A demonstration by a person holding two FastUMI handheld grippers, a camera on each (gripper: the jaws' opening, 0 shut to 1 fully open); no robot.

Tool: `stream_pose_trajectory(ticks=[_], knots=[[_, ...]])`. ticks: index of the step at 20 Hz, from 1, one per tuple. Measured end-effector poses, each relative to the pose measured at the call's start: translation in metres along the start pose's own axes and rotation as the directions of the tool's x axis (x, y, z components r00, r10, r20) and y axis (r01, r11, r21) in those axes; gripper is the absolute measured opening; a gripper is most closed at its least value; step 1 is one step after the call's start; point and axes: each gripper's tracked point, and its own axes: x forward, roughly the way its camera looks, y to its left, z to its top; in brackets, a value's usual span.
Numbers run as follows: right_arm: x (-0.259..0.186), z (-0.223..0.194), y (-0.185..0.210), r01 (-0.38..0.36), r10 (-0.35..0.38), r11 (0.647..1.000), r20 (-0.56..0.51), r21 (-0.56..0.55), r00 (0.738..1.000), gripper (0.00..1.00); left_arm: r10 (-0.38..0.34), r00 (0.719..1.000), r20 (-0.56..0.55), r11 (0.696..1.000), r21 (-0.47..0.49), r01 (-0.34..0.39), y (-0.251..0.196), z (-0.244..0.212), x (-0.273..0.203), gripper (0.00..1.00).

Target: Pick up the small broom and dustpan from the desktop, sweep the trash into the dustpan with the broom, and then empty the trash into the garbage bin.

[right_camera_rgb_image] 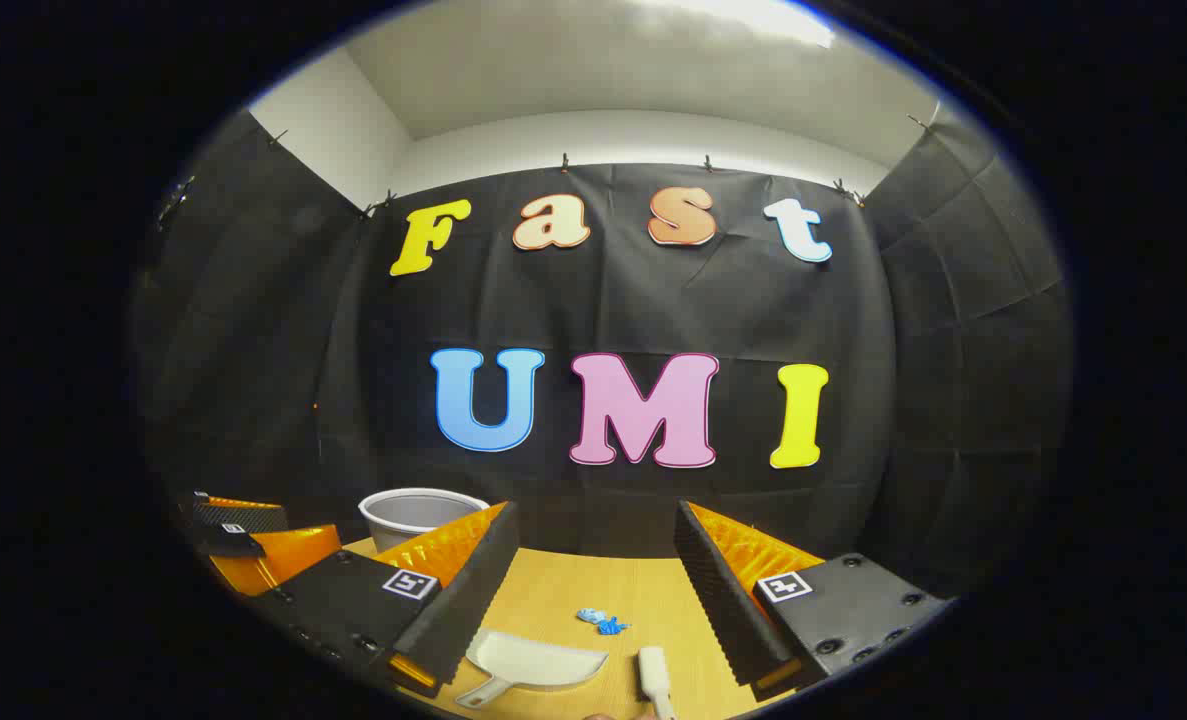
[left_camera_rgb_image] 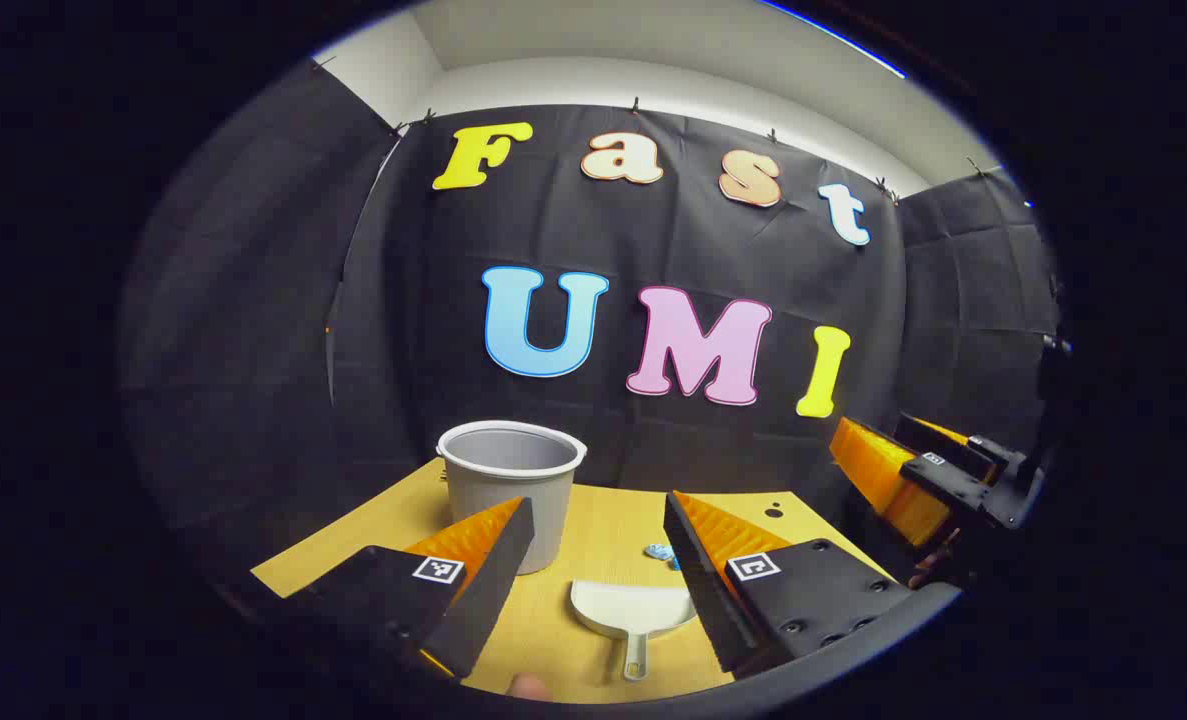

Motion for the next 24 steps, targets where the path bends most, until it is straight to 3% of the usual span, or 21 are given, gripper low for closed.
stream_pose_trajectory(ticks=[2, 3, 8, 12, 19, 24], knots=[[-0.005, 0.002, 0.006, 0.005, -0.005, 1.0, -0.003, -0.004, 1.0, 1.0, -0.09, 0.995, 0.05, 0.995, -0.037, 0.092, -0.011, 0.015, -0.006, 0.78], [-0.008, 0.006, 0.009, 0.006, -0.006, 1.0, 0.005, -0.012, 1.0, 0.97, -0.099, 0.992, 0.073, 0.994, -0.04, 0.103, -0.01, 0.02, -0.01, 0.78], [-0.021, 0.012, 0.017, -0.009, 0.011, 0.998, 0.018, -0.065, 1.0, 1.0, -0.08, 0.994, 0.08, 0.995, 0.062, 0.075, -0.004, 0.011, -0.013, 0.78], [-0.03, 0.006, 0.012, 0.014, -0.015, 0.999, -0.021, -0.038, 1.0, 1.0, -0.05, 0.993, 0.103, 0.991, 0.13, 0.036, -0.01, 0.014, -0.019, 0.78], [-0.034, -0.006, -0.017, 0.06, -0.061, 0.998, -0.065, -0.018, 0.996, 1.0, -0.078, 0.994, 0.075, 0.985, 0.158, 0.065, -0.034, 0.007, -0.012, 0.78], [-0.026, -0.015, -0.035, 0.06, -0.062, 0.998, -0.098, -0.018, 0.993, 0.97, -0.059, 0.995, 0.077, 0.985, 0.169, 0.045, -0.044, 0.006, -0.003, 0.78]])
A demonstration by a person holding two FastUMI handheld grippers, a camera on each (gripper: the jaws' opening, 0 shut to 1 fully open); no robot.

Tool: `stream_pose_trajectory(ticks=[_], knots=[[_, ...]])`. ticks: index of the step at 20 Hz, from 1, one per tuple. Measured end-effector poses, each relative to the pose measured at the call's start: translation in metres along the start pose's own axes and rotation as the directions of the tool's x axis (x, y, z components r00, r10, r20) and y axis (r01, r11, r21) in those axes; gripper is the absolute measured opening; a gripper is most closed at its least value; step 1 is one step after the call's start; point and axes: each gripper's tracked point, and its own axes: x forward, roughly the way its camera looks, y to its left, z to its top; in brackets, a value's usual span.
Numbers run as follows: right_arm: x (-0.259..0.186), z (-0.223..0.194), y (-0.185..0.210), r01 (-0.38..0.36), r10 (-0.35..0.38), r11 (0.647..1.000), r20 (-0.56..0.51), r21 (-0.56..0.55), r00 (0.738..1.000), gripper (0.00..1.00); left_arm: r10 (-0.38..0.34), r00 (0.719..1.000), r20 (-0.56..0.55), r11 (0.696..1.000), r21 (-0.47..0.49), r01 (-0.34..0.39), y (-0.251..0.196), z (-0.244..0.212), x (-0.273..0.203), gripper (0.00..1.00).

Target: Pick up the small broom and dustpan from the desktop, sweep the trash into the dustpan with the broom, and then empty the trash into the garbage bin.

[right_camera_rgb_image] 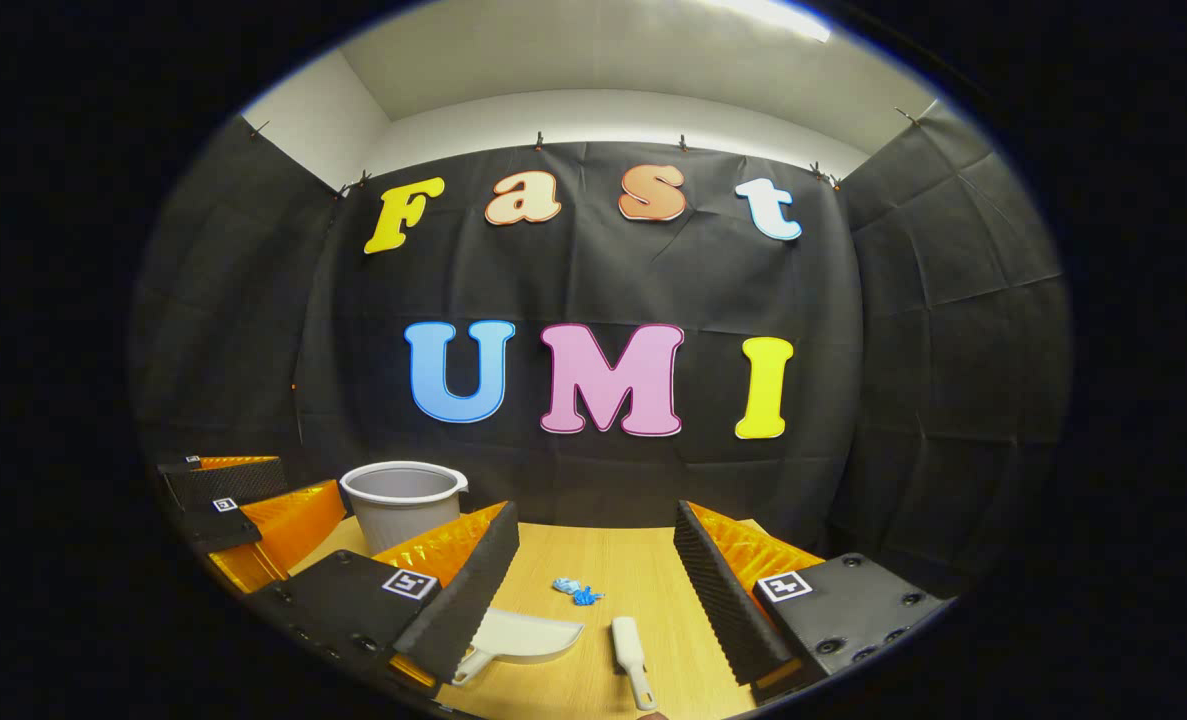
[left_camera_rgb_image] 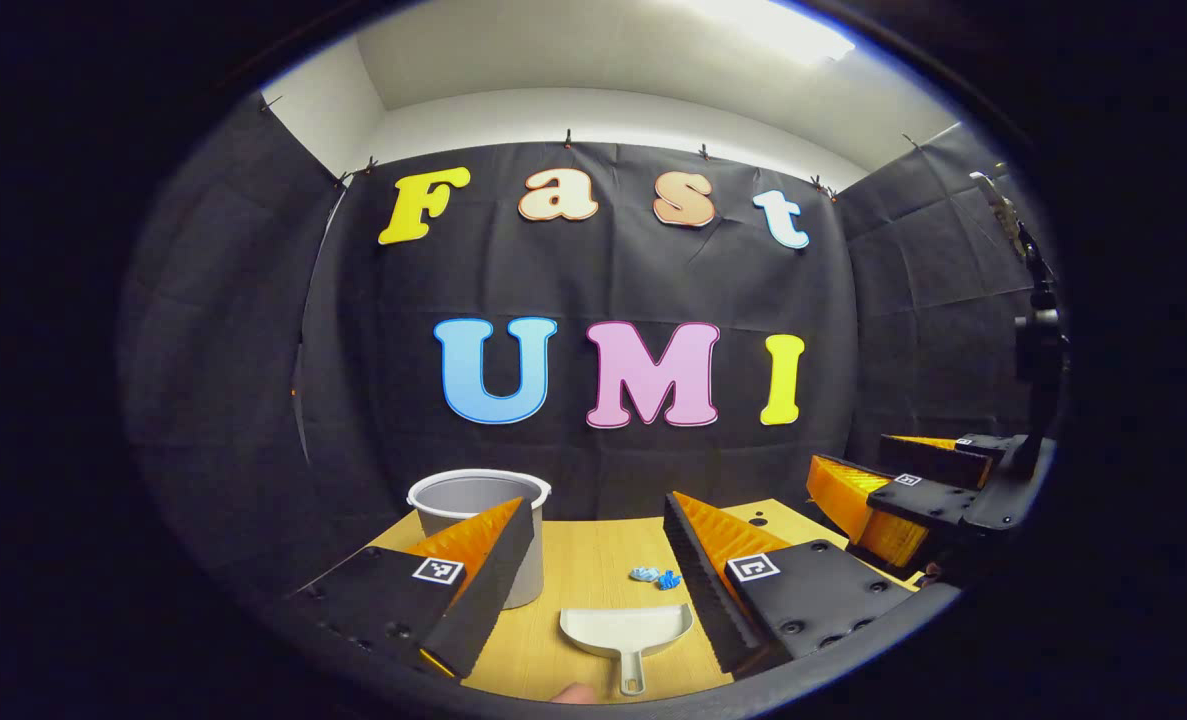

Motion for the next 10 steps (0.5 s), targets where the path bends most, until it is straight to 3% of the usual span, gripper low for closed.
stream_pose_trajectory(ticks=[7, 10], knots=[[0.032, -0.009, -0.026, -0.05, 0.05, 0.998, -0.019, 0.024, 0.999, 0.99, 0.019, 0.997, -0.077, 0.999, -0.033, -0.021, -0.026, -0.015, 0.028, 0.78], [0.044, -0.016, -0.03, -0.048, 0.05, 0.998, -0.042, 0.047, 0.998, 0.99, 0.013, 0.995, -0.097, 1.0, 0.01, -0.012, -0.029, -0.023, 0.038, 0.78]])
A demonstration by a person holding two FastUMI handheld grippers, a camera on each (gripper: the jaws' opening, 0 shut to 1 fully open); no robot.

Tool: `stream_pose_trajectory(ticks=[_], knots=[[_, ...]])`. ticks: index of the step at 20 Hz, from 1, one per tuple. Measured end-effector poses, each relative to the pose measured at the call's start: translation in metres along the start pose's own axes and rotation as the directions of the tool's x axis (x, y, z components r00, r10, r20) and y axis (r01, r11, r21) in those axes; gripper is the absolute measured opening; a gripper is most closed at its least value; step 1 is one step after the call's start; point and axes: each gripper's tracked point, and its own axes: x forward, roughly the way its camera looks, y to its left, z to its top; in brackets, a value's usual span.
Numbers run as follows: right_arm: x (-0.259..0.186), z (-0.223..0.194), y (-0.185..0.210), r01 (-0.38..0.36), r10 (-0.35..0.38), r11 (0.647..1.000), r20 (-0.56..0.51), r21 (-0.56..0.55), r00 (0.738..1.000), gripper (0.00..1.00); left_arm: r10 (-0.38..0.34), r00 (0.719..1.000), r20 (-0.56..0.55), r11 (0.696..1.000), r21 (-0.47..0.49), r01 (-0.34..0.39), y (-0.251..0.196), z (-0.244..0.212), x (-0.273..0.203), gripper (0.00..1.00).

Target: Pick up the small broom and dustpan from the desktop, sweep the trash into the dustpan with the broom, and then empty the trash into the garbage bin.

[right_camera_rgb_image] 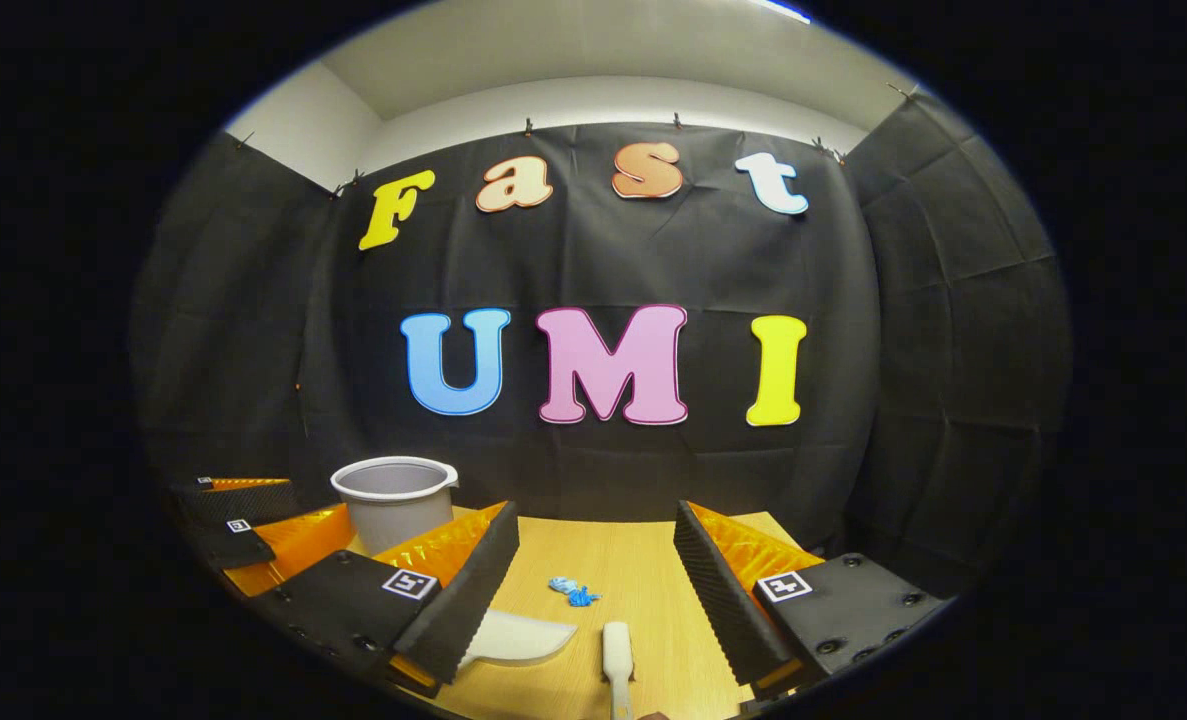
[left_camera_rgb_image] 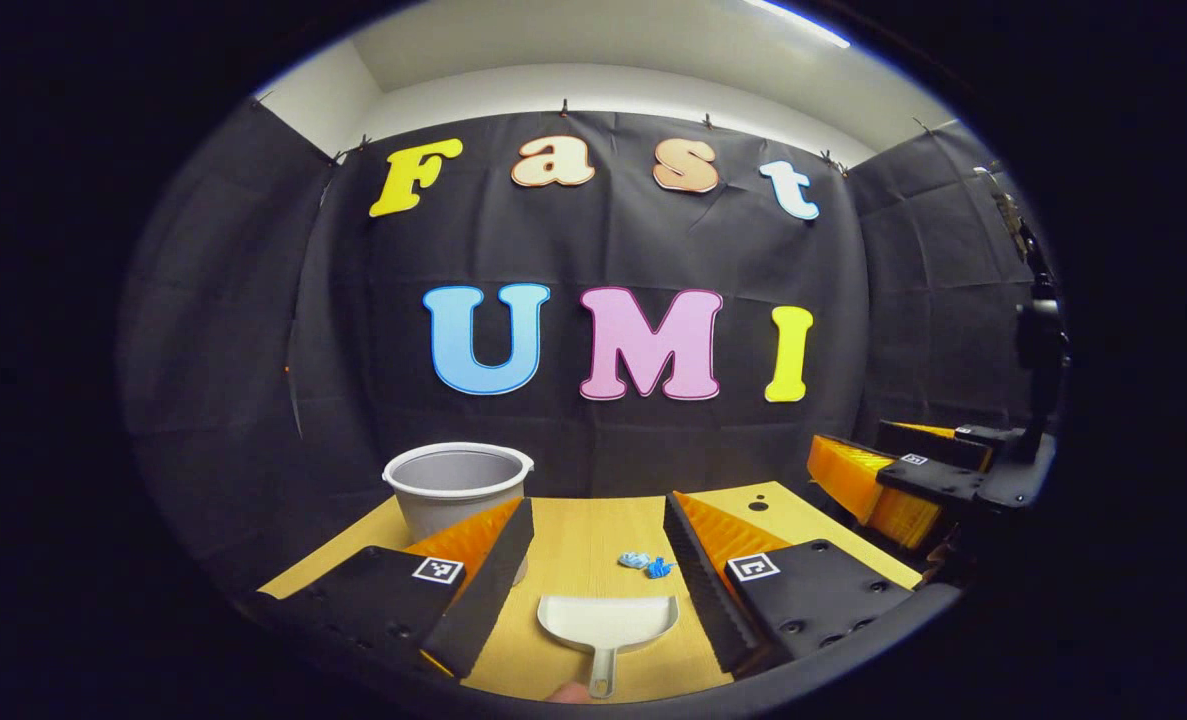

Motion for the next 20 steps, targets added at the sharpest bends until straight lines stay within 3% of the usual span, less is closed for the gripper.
stream_pose_trajectory(ticks=[12, 20], knots=[[0.02, -0.004, -0.005, -0.002, 0.002, 0.998, 0.006, -0.059, 1.0, 0.97, -0.027, 0.998, -0.057, 1.0, -0.012, 0.027, -0.003, -0.019, 0.028, 0.78], [0.02, -0.018, -0.016, 0.021, -0.023, 0.998, -0.032, -0.058, 0.999, 0.97, -0.017, 0.983, -0.183, 0.999, 0.04, 0.025, -0.005, -0.071, 0.05, 0.78]])
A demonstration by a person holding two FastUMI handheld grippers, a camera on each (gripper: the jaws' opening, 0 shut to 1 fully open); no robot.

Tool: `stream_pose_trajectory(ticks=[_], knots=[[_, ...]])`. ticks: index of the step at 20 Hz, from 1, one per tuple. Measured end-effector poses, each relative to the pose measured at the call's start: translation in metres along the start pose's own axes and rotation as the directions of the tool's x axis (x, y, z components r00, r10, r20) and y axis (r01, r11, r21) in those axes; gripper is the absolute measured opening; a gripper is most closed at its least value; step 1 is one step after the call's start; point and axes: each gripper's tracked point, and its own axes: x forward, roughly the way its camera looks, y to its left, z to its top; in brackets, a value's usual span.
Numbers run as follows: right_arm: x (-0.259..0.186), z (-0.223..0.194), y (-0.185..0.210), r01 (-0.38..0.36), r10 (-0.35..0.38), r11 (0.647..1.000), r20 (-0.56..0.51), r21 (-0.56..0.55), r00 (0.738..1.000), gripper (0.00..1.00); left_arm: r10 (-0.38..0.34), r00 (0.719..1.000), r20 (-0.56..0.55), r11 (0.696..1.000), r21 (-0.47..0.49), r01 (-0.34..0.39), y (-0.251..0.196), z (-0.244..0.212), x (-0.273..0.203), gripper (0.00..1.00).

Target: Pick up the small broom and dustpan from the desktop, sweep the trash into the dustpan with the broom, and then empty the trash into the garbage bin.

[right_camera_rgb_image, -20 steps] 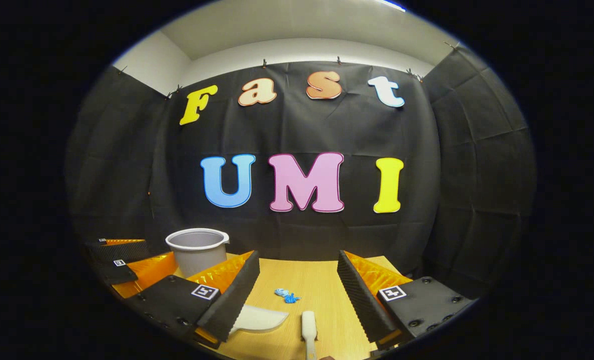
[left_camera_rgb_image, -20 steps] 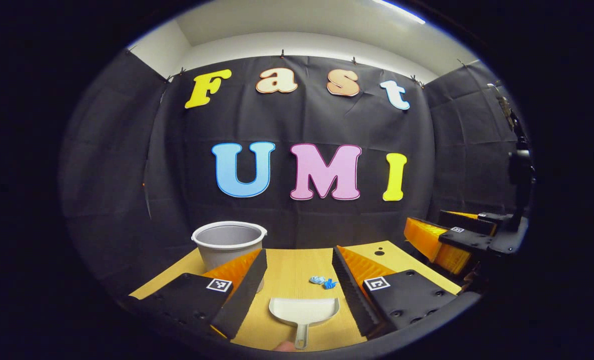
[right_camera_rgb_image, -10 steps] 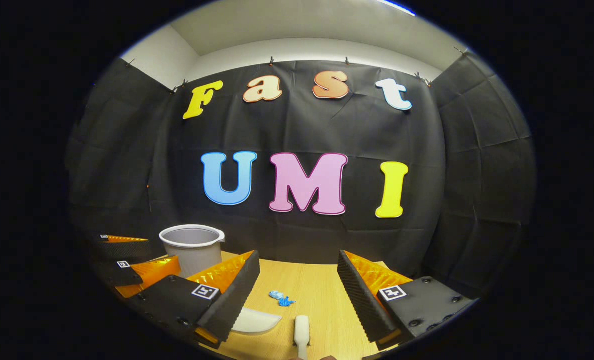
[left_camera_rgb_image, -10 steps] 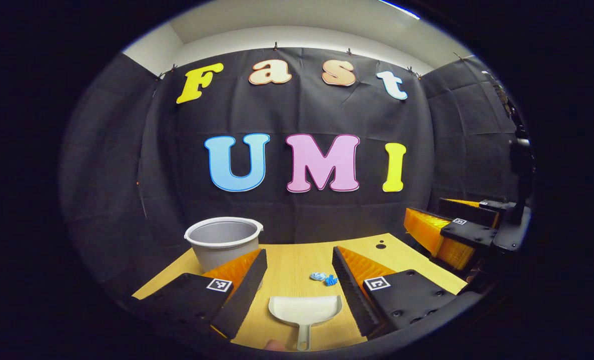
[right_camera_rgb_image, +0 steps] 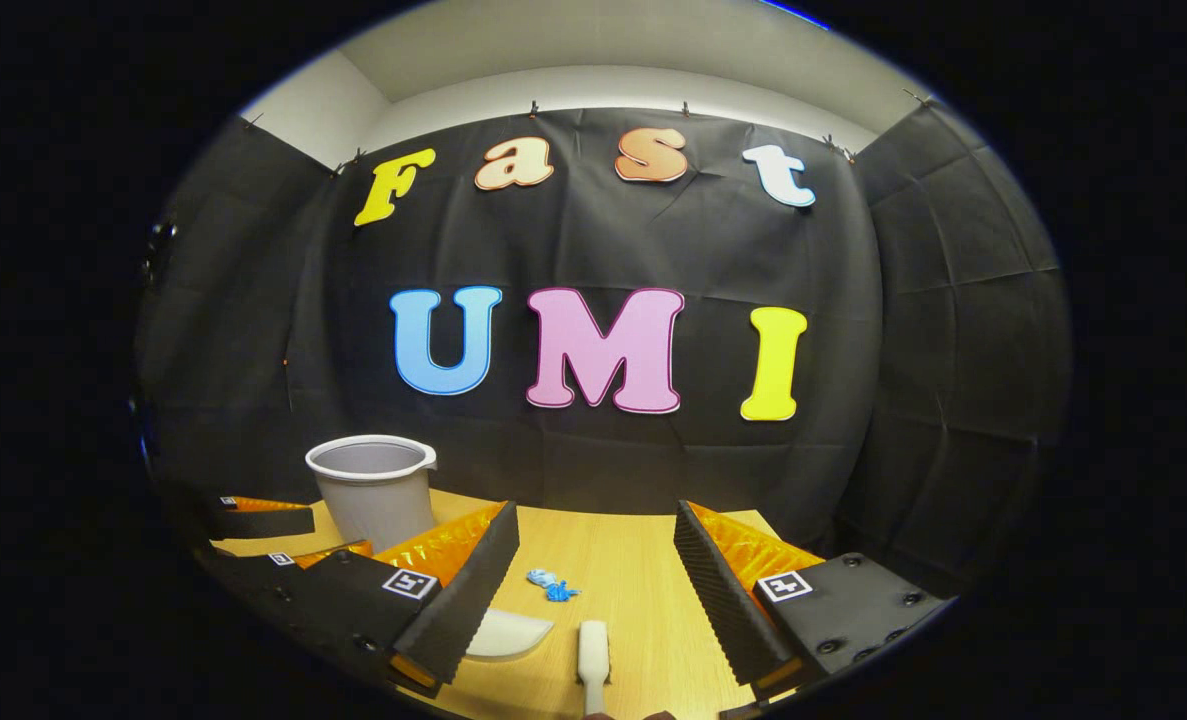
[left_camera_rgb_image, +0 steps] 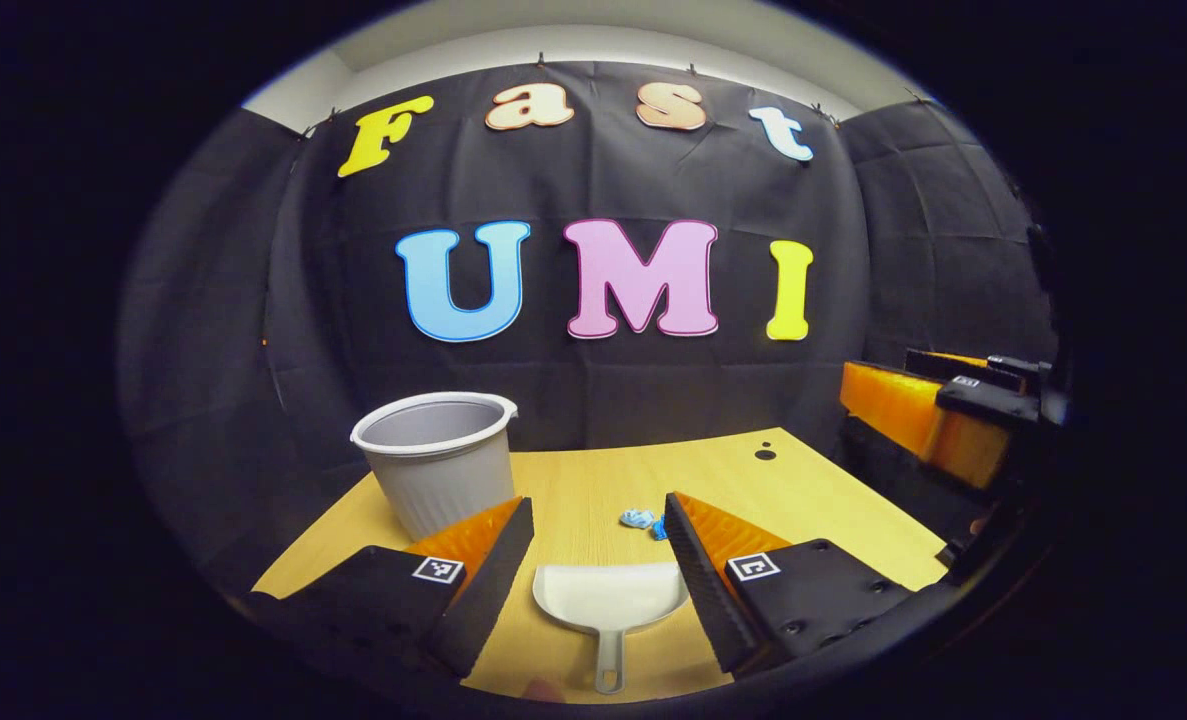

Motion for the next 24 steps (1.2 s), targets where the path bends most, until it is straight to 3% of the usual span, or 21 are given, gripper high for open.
stream_pose_trajectory(ticks=[3, 5, 8, 11, 13, 15, 17, 24], knots=[[-0.001, -0.007, -0.005, 0.007, -0.007, 1.0, -0.012, -0.005, 1.0, 0.97, -0.049, 0.989, -0.142, 0.999, -0.026, 0.046, -0.01, -0.045, 0.016, 0.77], [-0.001, -0.015, -0.011, 0.013, -0.013, 1.0, -0.024, -0.013, 1.0, 0.97, -0.108, 0.96, -0.257, 0.993, -0.08, 0.09, -0.021, -0.079, 0.024, 0.78], [-0.001, -0.032, -0.029, 0.041, -0.042, 0.999, -0.058, -0.015, 0.997, 0.97, -0.141, 0.863, -0.485, 0.989, -0.11, 0.099, -0.025, -0.132, 0.03, 0.81], [-0.004, -0.055, -0.042, 0.065, -0.061, 0.997, -0.113, 0.036, 0.992, 1.0, -0.151, 0.786, -0.599, 0.988, -0.088, 0.123, -0.031, -0.159, 0.034, 0.81], [-0.005, -0.069, -0.05, 0.081, -0.073, 0.995, -0.148, 0.055, 0.986, 1.0, -0.155, 0.708, -0.689, 0.988, -0.087, 0.131, -0.04, -0.177, 0.035, 0.81], [-0.003, -0.089, -0.054, 0.073, -0.061, 0.996, -0.198, 0.053, 0.978, 1.0, -0.186, 0.632, -0.753, 0.983, -0.138, 0.124, -0.05, -0.192, 0.035, 0.81], [-0.002, -0.114, -0.058, 0.046, -0.027, 0.997, -0.276, 0.064, 0.961, 1.0, -0.155, 0.578, -0.801, 0.988, -0.131, 0.084, -0.042, -0.206, 0.04, 0.81], [-0.008, -0.153, -0.077, 0.097, -0.023, 0.981, -0.399, 0.166, 0.917, 0.99, -0.103, 0.357, -0.928, 0.995, -0.1, 0.026, -0.035, -0.234, 0.066, 0.82]])
